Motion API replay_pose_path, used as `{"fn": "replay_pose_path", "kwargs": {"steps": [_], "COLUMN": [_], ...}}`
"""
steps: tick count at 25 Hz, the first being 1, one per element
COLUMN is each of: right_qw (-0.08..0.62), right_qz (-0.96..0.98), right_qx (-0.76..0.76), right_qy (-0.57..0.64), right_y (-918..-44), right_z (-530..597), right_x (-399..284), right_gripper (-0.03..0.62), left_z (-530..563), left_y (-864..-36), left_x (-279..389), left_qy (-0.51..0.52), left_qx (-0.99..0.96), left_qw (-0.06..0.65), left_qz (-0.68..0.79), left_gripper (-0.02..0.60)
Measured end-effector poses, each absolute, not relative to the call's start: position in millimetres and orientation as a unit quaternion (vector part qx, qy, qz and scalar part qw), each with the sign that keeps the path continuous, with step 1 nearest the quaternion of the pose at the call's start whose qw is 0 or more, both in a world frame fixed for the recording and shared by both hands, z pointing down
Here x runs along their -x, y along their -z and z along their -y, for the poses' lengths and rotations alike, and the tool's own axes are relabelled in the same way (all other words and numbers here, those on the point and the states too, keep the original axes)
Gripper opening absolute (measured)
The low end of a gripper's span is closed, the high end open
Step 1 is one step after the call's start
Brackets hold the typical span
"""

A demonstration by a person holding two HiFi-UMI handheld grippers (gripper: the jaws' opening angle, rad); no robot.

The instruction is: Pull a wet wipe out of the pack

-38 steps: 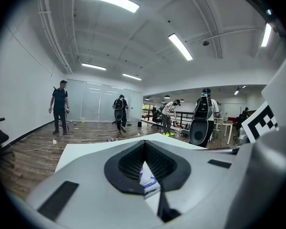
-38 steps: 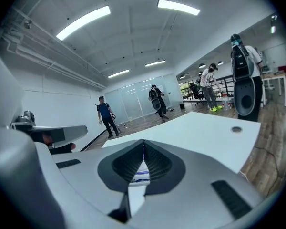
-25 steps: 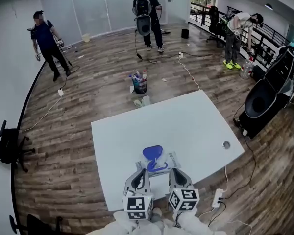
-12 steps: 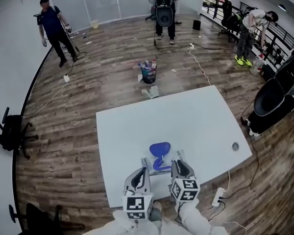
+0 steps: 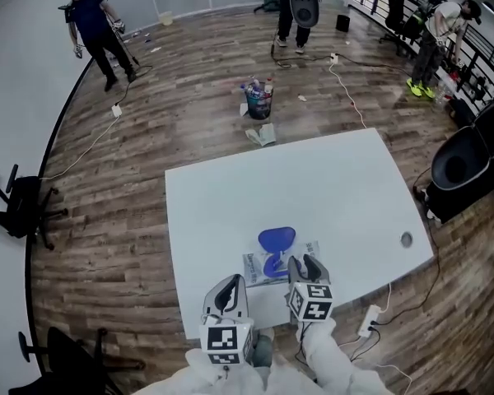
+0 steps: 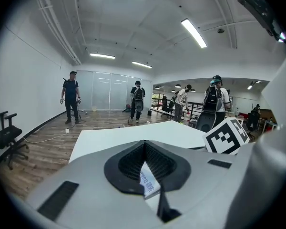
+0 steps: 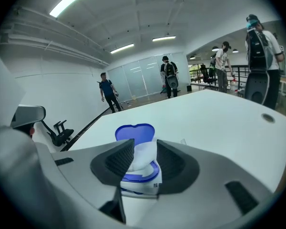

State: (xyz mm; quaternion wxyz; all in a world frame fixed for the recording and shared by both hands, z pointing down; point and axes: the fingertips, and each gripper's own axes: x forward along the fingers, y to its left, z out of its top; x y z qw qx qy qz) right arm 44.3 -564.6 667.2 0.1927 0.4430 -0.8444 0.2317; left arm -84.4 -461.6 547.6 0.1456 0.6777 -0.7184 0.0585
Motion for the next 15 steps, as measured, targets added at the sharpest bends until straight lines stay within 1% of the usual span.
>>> {"fn": "replay_pose_path", "kwargs": {"steps": [6, 15], "right_qw": [0.233, 0.267], "right_qz": [0.835, 0.828], "right_qx": [-0.436, -0.431], "right_qy": [-0.241, -0.239], "right_y": [-689.5, -700.1], "right_z": [565.1, 565.2], "right_x": [-35.4, -28.5], "right_gripper": [0.150, 0.150], "left_z": [456.7, 450.3], "left_y": [-554.0, -559.2], "left_x": [96.9, 110.2], "left_qy": [-0.064, -0.065], "left_qx": [-0.665, -0.650], "left_qw": [0.150, 0.158], "left_qz": [0.729, 0.740], "left_gripper": [0.009, 0.009]}}
